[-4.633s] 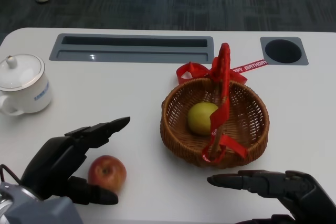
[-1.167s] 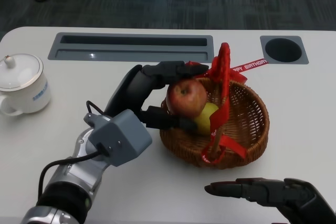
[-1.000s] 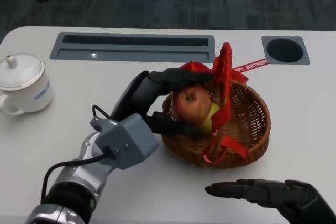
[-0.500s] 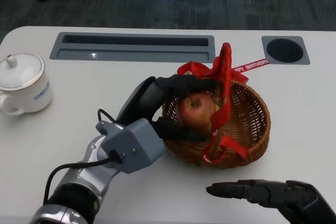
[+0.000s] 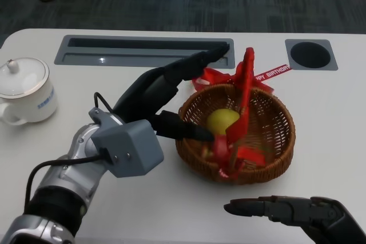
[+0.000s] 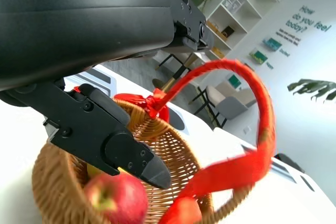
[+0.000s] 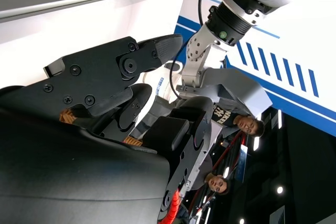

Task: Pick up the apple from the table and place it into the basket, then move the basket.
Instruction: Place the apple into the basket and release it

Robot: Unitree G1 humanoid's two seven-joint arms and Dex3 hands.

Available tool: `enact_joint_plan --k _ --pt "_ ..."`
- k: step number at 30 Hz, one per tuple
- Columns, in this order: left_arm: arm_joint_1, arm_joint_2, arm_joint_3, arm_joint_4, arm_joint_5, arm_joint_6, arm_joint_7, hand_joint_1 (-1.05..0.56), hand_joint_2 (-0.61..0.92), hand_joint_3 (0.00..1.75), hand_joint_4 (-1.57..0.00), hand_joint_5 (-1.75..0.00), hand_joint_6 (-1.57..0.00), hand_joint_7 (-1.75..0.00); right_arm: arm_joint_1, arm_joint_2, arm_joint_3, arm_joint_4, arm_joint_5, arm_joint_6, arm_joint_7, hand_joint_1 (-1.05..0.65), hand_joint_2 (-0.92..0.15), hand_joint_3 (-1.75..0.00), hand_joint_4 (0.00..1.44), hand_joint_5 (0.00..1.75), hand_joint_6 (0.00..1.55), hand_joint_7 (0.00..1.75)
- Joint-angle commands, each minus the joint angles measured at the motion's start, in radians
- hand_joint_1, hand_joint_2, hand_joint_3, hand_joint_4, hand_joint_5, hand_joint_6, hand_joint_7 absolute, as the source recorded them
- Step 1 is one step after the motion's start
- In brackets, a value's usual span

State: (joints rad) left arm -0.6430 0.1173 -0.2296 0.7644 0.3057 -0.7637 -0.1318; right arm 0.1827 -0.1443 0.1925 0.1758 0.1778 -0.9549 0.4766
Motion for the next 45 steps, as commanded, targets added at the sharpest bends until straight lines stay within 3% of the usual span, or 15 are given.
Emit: enact_joint_plan --k 1,7,14,18,32,45 --pt "0.024 0.028 0.006 -0.064 -0.03 0.026 -0.041 -0.71 0.69 0.0 -0.08 -0.01 -0.09 0.0 0.008 -0.015 -0.008 -0.021 -0.003 0.006 -0.007 -0.48 -0.84 0.0 0.91 0.01 0.81 0.0" --pt "0.089 0.065 0.027 -0.202 -0.089 0.056 -0.092 -0.65 0.69 0.0 -0.15 -0.03 -0.15 -0.02 0.01 -0.014 -0.015 -0.021 -0.006 0.0 -0.013 -0.48 -0.84 0.0 0.92 0.01 0.82 0.0" --pt "0.246 0.112 0.061 -0.448 -0.204 0.127 -0.167 -0.51 0.68 0.0 -0.24 -0.03 -0.24 -0.03 -0.015 0.0 -0.035 0.004 0.0 -0.031 -0.023 -0.46 -0.82 0.0 0.9 0.0 0.82 0.0" --pt "0.324 0.128 0.076 -0.531 -0.24 0.116 -0.18 -0.49 0.69 0.0 -0.36 -0.06 -0.37 -0.06 -0.031 -0.002 -0.049 0.009 -0.007 -0.041 -0.032 -0.47 -0.82 0.0 0.9 0.0 0.82 0.0" --pt "0.525 0.183 0.154 -0.671 -0.349 0.044 -0.214 -0.41 0.69 0.0 -0.75 -0.07 -0.69 -0.05 -0.092 -0.057 -0.093 0.011 0.005 -0.047 -0.024 -0.43 -0.8 0.0 0.83 0.0 0.77 0.0" --pt "0.656 0.2 0.201 -0.725 -0.45 0.028 -0.258 -0.35 0.7 0.0 -0.9 -0.06 -0.83 -0.04 -0.163 -0.141 -0.139 0.036 0.006 -0.089 -0.011 -0.48 -0.82 0.0 0.76 0.0 0.72 0.0"
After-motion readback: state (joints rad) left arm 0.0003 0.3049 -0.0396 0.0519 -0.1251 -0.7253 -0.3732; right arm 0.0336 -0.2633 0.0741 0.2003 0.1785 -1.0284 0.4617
